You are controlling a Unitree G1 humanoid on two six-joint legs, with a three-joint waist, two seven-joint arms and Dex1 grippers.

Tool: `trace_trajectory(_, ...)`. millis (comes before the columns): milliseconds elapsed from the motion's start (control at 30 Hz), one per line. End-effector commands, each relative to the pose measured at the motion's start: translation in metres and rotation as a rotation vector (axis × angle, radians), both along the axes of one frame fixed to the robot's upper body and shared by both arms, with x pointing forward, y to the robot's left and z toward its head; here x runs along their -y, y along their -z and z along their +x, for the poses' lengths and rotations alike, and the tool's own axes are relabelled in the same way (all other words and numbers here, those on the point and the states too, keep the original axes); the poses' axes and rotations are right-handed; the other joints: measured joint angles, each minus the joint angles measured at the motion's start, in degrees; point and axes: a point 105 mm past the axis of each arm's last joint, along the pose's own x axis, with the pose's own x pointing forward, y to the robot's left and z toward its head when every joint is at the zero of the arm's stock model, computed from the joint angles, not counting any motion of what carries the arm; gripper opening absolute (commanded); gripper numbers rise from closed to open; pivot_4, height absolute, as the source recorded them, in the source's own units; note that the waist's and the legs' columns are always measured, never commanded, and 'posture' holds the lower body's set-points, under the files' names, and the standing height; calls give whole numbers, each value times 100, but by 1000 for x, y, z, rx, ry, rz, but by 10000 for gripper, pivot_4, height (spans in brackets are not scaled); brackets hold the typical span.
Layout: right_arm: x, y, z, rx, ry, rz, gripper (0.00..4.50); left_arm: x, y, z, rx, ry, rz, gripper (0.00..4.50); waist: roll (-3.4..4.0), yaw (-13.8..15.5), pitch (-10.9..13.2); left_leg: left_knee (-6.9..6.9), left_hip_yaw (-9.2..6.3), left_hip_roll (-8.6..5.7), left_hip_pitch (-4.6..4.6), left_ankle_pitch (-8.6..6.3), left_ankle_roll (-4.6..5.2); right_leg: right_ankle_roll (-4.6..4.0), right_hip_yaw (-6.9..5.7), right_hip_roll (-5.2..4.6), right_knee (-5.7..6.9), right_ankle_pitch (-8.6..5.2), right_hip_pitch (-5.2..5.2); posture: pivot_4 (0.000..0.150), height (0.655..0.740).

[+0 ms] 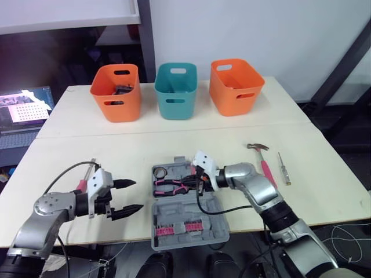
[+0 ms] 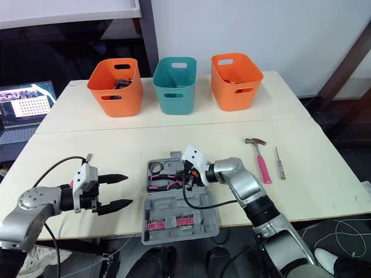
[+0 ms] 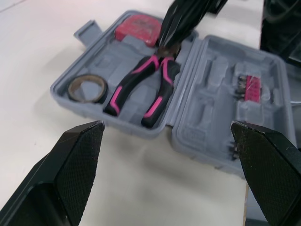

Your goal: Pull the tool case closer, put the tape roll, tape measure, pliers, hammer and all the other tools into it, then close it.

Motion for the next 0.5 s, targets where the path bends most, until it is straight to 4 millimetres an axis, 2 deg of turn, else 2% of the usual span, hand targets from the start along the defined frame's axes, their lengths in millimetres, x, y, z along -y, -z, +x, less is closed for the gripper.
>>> trace_trajectory(33, -1, 16, -1, -11, 6, -37, 955, 7, -10, 0, 24, 28, -16, 45000, 0, 3, 0, 0, 0, 0, 0, 0, 0, 0, 0, 0, 0, 0, -1, 1500, 7329)
trace_trajectory(300, 21, 78, -18, -159, 30, -249, 955, 9, -15, 2, 26, 27, -15, 45000, -9, 7, -33, -25, 2, 0, 54, -1, -1, -2, 0, -1, -14, -2, 35, 1500, 7329)
trace_trajectory(400, 29, 91, -23, -183, 22, -315, 955, 10, -16, 3, 26, 29, -15, 45000, -11, 6, -74, -29, 2, 0, 58, -1, -1, -2, 0, 0, -17, -2, 38, 1500, 7329)
trace_trajectory(500, 30, 95, -25, -199, 25, -323, 955, 11, -17, 3, 24, 30, -13, 45000, -15, 13, -120, -32, 2, 0, 66, -1, -1, -2, 0, -1, -22, -3, 48, 1500, 7329)
